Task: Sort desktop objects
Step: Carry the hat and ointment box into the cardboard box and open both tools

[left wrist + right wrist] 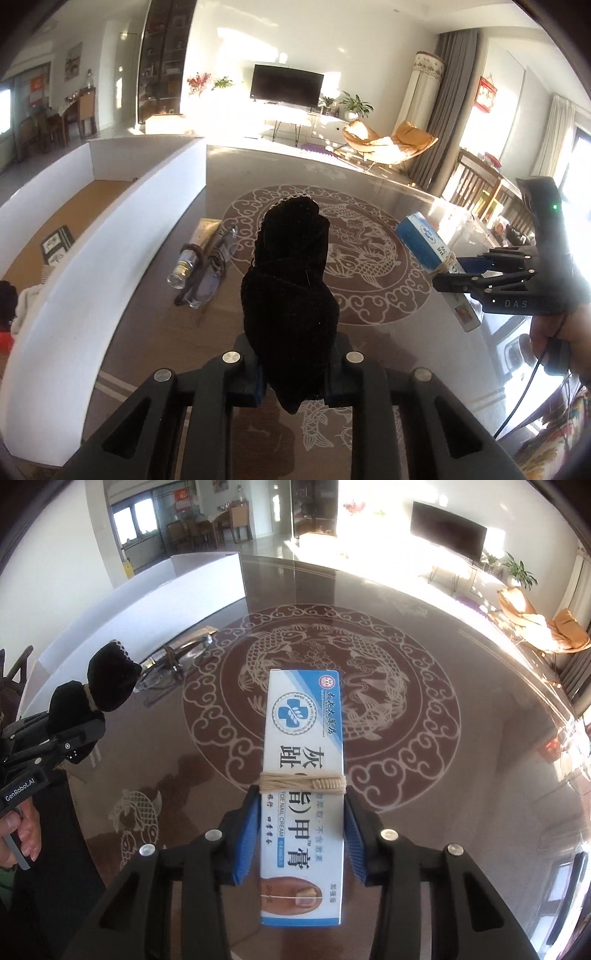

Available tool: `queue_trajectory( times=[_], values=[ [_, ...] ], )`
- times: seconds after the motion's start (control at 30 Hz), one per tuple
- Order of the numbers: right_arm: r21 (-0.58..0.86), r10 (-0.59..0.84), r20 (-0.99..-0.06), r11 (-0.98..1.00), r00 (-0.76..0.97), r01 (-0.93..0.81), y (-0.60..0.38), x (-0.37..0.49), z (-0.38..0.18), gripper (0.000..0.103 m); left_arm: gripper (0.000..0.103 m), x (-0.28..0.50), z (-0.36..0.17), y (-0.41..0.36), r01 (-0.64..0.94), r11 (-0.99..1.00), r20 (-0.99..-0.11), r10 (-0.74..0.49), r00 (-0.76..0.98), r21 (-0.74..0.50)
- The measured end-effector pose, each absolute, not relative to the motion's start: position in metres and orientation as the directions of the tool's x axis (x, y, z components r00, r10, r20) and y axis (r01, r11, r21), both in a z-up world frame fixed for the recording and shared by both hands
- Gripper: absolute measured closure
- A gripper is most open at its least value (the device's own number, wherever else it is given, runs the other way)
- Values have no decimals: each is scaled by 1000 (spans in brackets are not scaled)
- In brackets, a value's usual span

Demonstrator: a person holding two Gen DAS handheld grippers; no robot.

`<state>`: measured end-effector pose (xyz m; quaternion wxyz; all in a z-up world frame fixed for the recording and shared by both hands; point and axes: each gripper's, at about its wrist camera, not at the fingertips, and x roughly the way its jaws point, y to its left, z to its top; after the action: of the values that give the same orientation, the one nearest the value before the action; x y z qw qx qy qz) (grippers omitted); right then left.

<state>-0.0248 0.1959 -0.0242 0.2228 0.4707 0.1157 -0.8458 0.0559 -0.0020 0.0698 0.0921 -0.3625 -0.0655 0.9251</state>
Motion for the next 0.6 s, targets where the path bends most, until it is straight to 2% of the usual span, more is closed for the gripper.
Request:
queue_trajectory(
  times=[0.13, 0.23, 0.43, 0.6],
  values=[
    [11, -333, -815, -827, -474, 562, 150, -35, 18, 60, 82, 69, 116, -62, -38, -981, -601, 146, -786, -189],
    [36, -412, -778, -784, -475, 620, 97, -50, 50, 60, 82, 65, 136, -118, 56, -986, -595, 50, -802, -158],
    [113, -587, -700, -653, -407, 749, -50, -70, 99, 60, 82, 39, 114, -241, 273, -948, -688, -87, -720, -166],
    [183, -646, -711, -553, -279, 813, -171, -73, 82, 60, 82, 33, 78, -305, 386, -907, -771, -123, -624, -167]
  ],
)
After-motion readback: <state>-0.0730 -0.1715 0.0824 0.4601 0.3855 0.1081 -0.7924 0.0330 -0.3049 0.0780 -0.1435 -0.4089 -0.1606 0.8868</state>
